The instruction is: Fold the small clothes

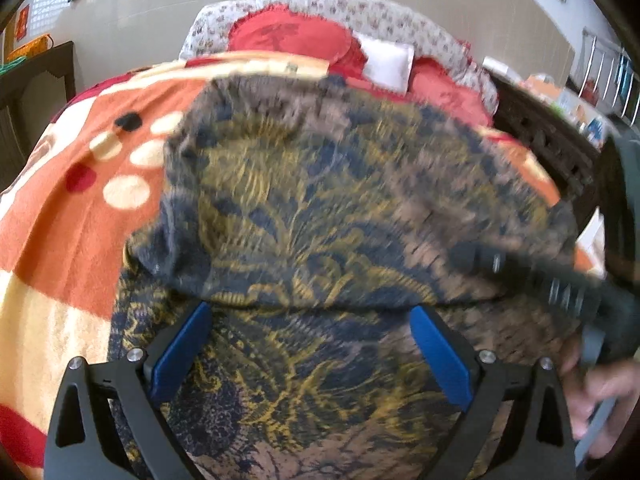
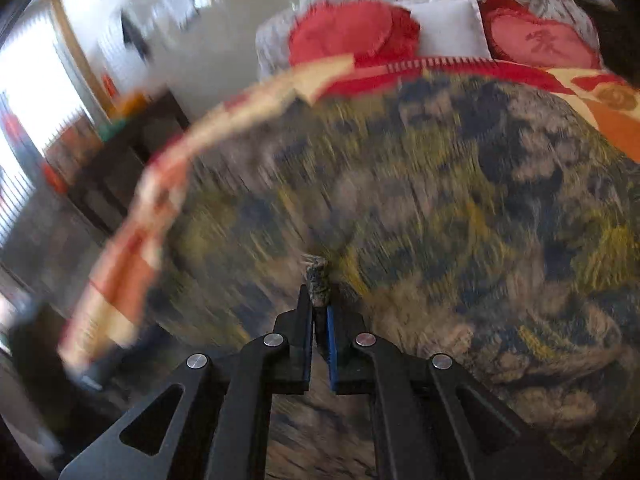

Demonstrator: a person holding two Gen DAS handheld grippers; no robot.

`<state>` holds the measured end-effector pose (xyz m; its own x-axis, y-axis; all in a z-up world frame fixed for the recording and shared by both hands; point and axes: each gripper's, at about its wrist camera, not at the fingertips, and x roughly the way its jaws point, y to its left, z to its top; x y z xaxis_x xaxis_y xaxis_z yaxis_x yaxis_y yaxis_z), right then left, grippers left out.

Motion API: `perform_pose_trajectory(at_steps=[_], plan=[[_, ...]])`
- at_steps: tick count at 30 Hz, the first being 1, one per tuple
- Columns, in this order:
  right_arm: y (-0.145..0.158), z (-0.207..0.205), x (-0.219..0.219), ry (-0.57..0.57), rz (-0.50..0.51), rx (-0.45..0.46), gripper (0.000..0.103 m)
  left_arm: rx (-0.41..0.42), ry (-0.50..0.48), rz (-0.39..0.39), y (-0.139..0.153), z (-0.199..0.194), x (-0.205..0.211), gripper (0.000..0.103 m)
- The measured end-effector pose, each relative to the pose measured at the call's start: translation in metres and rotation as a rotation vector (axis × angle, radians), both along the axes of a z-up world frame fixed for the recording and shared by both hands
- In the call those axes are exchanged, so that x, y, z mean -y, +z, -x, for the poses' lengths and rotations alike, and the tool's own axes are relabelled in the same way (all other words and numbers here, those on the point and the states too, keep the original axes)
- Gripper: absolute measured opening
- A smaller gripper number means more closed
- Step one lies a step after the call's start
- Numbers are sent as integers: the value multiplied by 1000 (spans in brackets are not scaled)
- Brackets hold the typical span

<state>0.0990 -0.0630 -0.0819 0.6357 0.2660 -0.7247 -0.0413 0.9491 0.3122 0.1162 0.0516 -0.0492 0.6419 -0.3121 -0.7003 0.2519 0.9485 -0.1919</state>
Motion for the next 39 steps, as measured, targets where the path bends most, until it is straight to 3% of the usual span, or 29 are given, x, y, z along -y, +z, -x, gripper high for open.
perform_pose_trajectory(at_steps=[4, 7, 10, 13, 15, 17, 18, 22, 28, 30, 31, 32, 33, 34, 39], plan=[[5, 36, 7, 20, 85, 43, 40, 48, -86, 99, 26, -9, 19, 101], [4, 61, 21, -11, 183, 30, 43, -40, -220, 148, 19, -34, 52, 101], [0, 88, 24, -39, 262, 22, 43, -146, -284, 168, -2, -53, 76, 95], [4, 103, 27, -87, 268, 64, 44, -160, -286, 229, -6, -56, 77, 96], [1, 98, 26, -104, 291, 49, 46, -201, -300, 325, -4, -60, 72, 93], [0, 90, 26, -120, 291, 48, 45, -240, -333, 393, -1, -64, 70, 68], [0, 89, 27, -129, 291, 48, 45, -257, -355, 409, 1, -64, 74, 65], [1, 88, 34, -136, 253, 59, 45, -258, -338, 336, 0, -78, 86, 65], [0, 87, 39, -155, 247, 53, 45, -325, -272, 436, -8, -112, 82, 67], [0, 88, 37, -155, 256, 53, 45, -339, -237, 466, -8, -116, 77, 61], [0, 88, 37, -156, 260, 52, 45, -343, -215, 454, -8, -117, 75, 42], [-1, 88, 36, -157, 265, 53, 45, -348, -190, 425, -9, -116, 72, 9], [-1, 88, 35, -157, 269, 53, 45, -369, -172, 405, -12, -115, 68, 3], [-1, 87, 35, -160, 277, 50, 45, -370, -167, 414, -12, -113, 62, 4], [-1, 88, 32, -162, 293, 49, 45, -245, -152, 423, 17, -86, 20, 4]])
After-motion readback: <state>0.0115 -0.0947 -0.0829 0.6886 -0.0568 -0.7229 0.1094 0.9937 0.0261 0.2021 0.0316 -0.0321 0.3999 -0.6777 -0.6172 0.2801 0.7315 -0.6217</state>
